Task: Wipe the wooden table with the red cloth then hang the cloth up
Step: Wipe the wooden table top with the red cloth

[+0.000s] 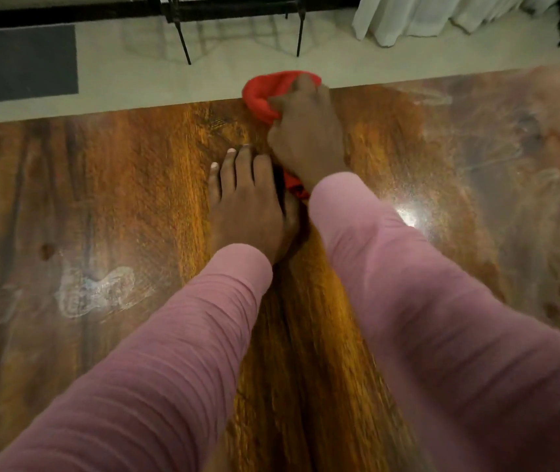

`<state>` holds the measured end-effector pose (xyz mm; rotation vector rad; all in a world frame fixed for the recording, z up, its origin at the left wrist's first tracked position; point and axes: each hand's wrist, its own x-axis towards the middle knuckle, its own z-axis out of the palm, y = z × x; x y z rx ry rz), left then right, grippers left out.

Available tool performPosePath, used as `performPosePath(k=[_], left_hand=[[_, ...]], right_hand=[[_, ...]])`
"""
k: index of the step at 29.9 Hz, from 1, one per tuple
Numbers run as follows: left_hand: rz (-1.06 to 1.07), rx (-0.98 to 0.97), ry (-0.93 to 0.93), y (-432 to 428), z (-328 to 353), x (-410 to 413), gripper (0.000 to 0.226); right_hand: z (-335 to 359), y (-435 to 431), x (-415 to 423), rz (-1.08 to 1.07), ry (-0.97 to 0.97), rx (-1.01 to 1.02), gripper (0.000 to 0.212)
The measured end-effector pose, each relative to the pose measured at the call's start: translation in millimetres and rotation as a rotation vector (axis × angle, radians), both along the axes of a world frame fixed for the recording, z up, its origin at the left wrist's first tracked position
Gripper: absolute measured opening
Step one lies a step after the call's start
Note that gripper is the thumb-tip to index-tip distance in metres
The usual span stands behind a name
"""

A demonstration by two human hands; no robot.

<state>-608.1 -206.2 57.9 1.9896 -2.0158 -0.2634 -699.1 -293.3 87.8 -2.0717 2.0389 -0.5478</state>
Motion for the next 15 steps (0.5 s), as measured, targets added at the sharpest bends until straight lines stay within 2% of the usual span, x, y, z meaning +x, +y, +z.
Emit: performPosePath(k=[2, 4, 7, 10, 12, 15], left_hand=[[-0.005, -0.012, 0.011, 0.6, 0.9, 1.0, 0.044], [-0.012, -0.028, 0.026, 1.1, 1.2, 1.8, 0.044], [-0.029, -0.022, 0.011, 1.7, 0.6, 1.8, 0.044], [-0.023, -0.024, 0.004, 1.2, 0.6, 0.0, 0.044], [-0.018, -0.025, 0.000, 1.2, 1.2, -1.8, 0.043], [-0.012, -0.006, 0.008, 0.3, 0.5, -0.8, 0.043]], right_hand=[[0.4, 1.0, -9.3, 0.043, 0.036, 0.045, 0.038], [6.5, 1.0, -34.3, -0.070, 0.068, 0.049, 0.037], [20.3, -4.7, -68.6, -0.356, -0.043, 0.055, 0.028], [26.1, -8.5, -60.6, -0.422, -0.010, 0.073, 0.028], [19.7, -9.8, -36.0, -0.324, -0.006, 0.048, 0.030], [3.8, -2.3, 2.9, -0.016, -0.011, 0.069, 0.034]])
